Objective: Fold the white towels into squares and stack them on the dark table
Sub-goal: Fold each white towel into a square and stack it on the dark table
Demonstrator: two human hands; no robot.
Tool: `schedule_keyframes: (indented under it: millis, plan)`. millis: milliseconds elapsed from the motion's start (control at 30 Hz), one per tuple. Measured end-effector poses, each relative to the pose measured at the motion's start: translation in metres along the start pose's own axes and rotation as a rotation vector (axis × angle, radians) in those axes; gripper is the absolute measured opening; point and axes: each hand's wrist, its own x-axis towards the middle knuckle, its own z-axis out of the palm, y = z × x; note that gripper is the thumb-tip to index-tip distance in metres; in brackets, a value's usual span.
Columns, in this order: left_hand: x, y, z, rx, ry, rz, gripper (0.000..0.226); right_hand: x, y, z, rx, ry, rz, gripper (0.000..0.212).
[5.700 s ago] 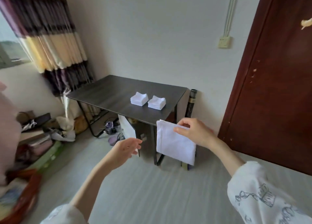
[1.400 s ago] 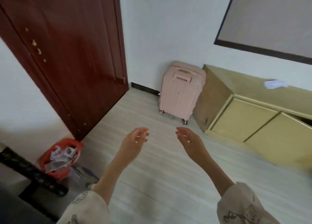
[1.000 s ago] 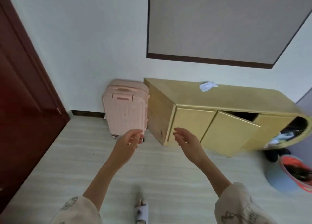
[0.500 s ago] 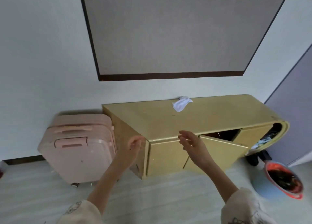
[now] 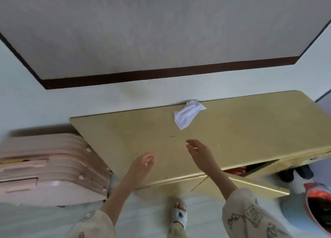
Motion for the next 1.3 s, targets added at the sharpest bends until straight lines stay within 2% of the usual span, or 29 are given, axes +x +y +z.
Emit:
schedule_keyframes:
  millis: [100,133,200,333,500,633,733,833,933,1000,1100,1167,1300]
  plan:
    - [0.064,0.015,0.021,-0.056,0.032,-0.071,0.078,0.062,0.018,-0.016,-0.105,-0.091,0.019,0.027]
    - [0.084,0.016,0.027,-0.071,0.045,-0.1,0.08,0.083,0.024,-0.02,-0.14,-0.108,0.018,0.027]
    - [0.116,0.02,0.038,-0.08,0.059,-0.164,0.067,0.123,0.034,-0.024,-0.215,-0.095,0.009,0.026]
    - [0.149,0.01,0.057,-0.099,0.081,-0.261,0.014,0.184,0.052,-0.01,-0.394,-0.084,-0.02,0.024]
    - [0.165,-0.01,0.064,-0.133,0.087,-0.334,0.014,0.229,0.066,0.018,-0.585,-0.159,-0.165,0.025]
    - [0.177,-0.017,0.063,-0.137,0.124,-0.352,0.016,0.253,0.076,0.036,-0.778,-0.216,-0.198,0.03]
    - [0.184,-0.02,0.065,-0.086,0.128,-0.343,0.02,0.261,0.079,0.045,-0.871,-0.219,-0.23,0.023]
    - [0.187,-0.021,0.066,-0.11,0.121,-0.365,0.019,0.262,0.078,0.043,-0.755,-0.257,-0.197,0.021]
    - [0.191,-0.018,0.066,-0.132,0.151,-0.396,0.016,0.255,0.062,0.029,-0.441,-0.335,-0.07,0.019]
    - [0.197,-0.004,0.065,-0.307,0.189,-0.418,0.009,0.246,0.04,0.016,-0.305,-0.388,-0.036,0.018]
    - [0.206,0.036,0.057,-0.609,0.172,-0.417,0.005,0.226,0.006,-0.003,-0.241,-0.444,-0.055,0.015]
    - [0.207,0.059,0.05,-0.599,0.139,-0.361,0.011,0.211,-0.011,-0.015,-0.182,-0.49,-0.067,0.003]
    - [0.193,0.086,0.028,-0.487,0.157,-0.25,0.016,0.191,-0.04,-0.035,-0.071,-0.52,-0.069,0.008]
